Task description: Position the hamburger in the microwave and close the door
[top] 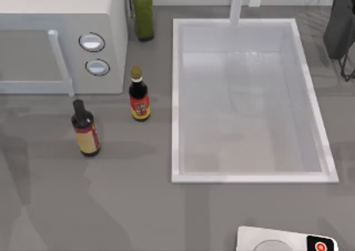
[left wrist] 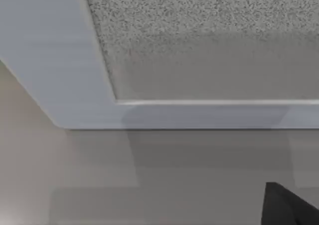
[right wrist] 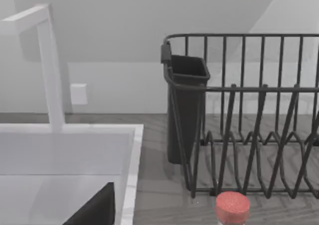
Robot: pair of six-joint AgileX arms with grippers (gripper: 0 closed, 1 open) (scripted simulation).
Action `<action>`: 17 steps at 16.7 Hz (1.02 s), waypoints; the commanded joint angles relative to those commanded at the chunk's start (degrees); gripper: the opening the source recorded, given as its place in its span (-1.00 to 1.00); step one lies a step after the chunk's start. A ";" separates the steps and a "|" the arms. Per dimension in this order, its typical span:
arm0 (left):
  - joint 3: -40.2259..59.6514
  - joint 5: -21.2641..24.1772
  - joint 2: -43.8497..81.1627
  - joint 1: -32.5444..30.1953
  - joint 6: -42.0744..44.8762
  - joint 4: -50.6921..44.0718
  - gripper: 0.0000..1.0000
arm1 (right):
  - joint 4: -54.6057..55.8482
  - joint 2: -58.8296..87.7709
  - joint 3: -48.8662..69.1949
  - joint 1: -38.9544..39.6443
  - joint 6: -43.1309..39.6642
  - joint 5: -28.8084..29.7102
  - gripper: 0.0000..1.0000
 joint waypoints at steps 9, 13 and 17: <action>-5.00 -10.77 -3.90 -15.29 -11.17 2.95 -1.00 | 0.00 0.00 0.00 0.00 0.00 0.00 1.00; -4.93 -10.80 -3.71 -15.47 -11.43 2.95 -1.00 | 0.00 0.00 0.00 0.00 0.00 0.00 1.00; -1.19 -10.87 -0.45 -15.63 -11.52 2.34 -1.00 | 0.00 0.00 0.00 0.00 0.00 0.00 1.00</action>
